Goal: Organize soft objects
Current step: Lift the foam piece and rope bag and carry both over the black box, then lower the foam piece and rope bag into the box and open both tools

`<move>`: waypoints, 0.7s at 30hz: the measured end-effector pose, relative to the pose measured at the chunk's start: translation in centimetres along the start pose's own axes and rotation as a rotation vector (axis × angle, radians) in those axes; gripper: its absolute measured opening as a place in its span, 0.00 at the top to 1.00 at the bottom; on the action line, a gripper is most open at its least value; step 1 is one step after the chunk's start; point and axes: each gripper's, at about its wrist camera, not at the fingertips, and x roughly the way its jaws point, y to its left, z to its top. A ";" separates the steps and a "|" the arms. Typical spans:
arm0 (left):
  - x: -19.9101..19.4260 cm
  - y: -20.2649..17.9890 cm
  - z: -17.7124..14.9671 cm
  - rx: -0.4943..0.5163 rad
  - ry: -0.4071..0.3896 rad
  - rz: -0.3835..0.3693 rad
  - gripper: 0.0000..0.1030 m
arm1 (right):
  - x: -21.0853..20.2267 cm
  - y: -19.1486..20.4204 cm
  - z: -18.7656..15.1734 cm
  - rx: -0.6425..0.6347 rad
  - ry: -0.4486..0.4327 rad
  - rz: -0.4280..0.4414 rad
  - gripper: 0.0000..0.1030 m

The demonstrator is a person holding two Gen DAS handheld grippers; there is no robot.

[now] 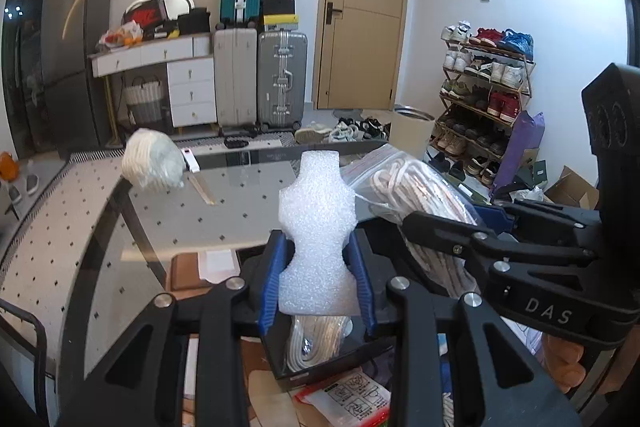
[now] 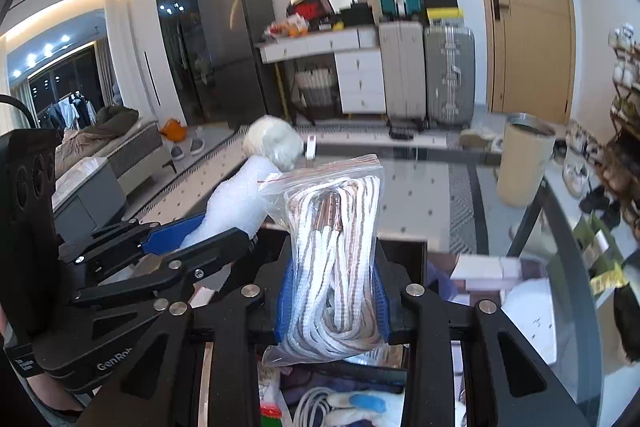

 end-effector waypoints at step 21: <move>4.9 -1.0 -3.3 0.054 0.252 0.055 0.70 | 5.4 -2.0 -2.8 0.062 0.235 -0.008 0.68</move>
